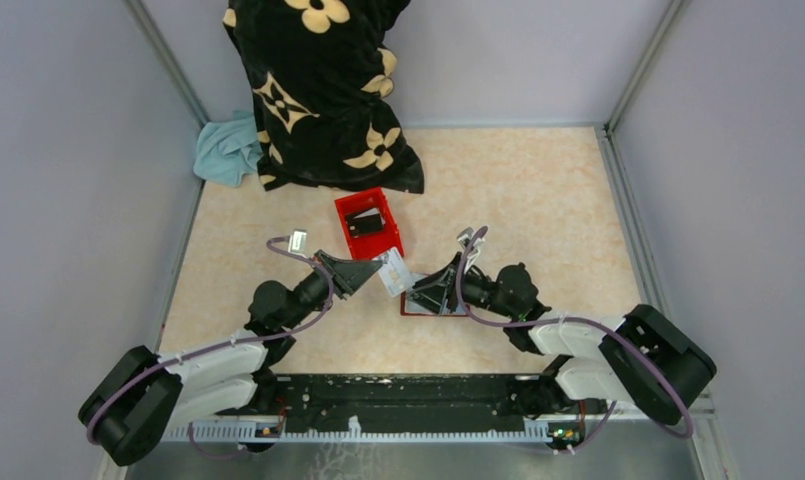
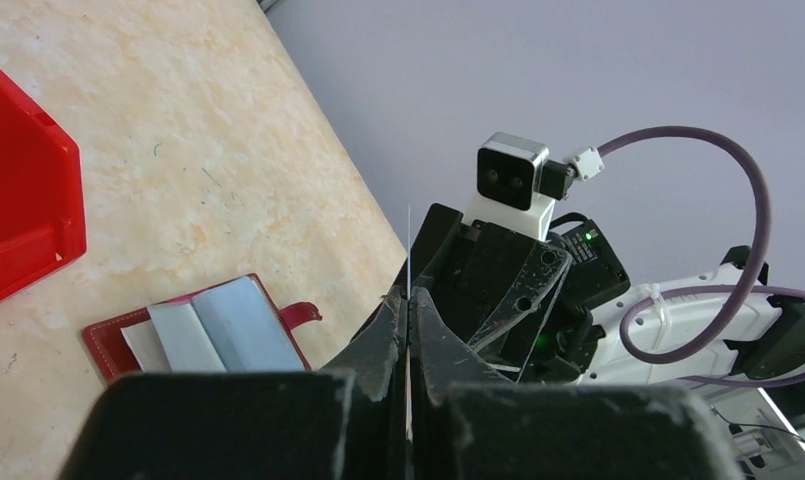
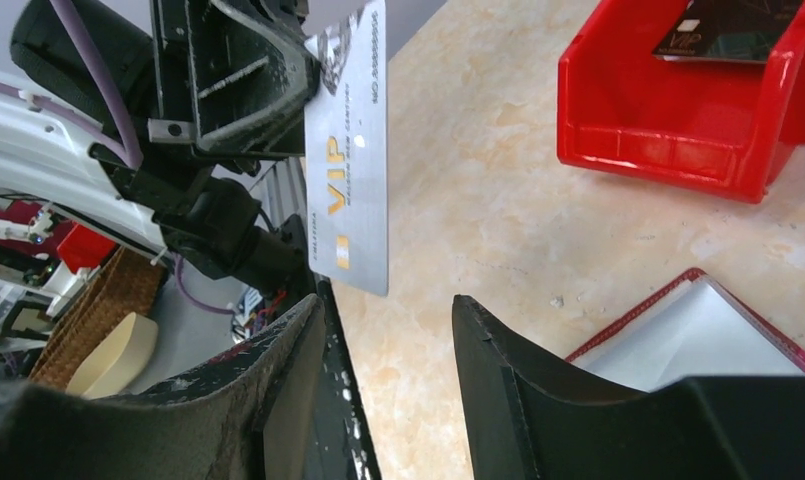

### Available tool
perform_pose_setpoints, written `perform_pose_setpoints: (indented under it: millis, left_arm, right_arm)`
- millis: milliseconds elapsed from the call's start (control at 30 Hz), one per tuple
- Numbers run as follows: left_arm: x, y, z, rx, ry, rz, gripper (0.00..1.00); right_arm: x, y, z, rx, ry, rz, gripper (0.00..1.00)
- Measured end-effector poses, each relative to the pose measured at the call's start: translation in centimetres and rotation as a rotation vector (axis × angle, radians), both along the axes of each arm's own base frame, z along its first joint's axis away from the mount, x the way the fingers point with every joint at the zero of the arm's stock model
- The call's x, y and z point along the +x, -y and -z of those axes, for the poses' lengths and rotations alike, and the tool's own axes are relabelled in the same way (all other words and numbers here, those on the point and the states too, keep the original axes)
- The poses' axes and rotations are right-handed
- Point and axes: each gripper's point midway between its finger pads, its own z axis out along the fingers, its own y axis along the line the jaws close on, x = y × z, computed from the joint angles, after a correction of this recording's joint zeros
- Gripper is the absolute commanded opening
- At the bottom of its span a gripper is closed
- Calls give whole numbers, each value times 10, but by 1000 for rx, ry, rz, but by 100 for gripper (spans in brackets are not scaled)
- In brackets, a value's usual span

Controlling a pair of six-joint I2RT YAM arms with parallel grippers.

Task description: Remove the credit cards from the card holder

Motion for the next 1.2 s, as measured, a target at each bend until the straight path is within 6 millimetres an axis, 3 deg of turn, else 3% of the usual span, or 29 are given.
perform_pose_setpoints:
  millis: [233,667,800,1033,1200]
  left_arm:
    - [-1,1,2,5,-3,10,0]
    - [-4,4,7,19,-11,37,0]
    - [-3,4,10,29,-16,36,0]
    - [2,11,7,95,37,53,30]
    - [-4,20,3,171,96,122,33]
  right_arm:
    - [3,-6,-14,27,27,-17,46]
    - [2,-9,-16,45,11,-32,0]
    - [1,-9,-16,49,4,-35,0]
    - [-1,-9,-16,47,6,-47,0]
    - [-7,-10,-16,44,10,-83,0]
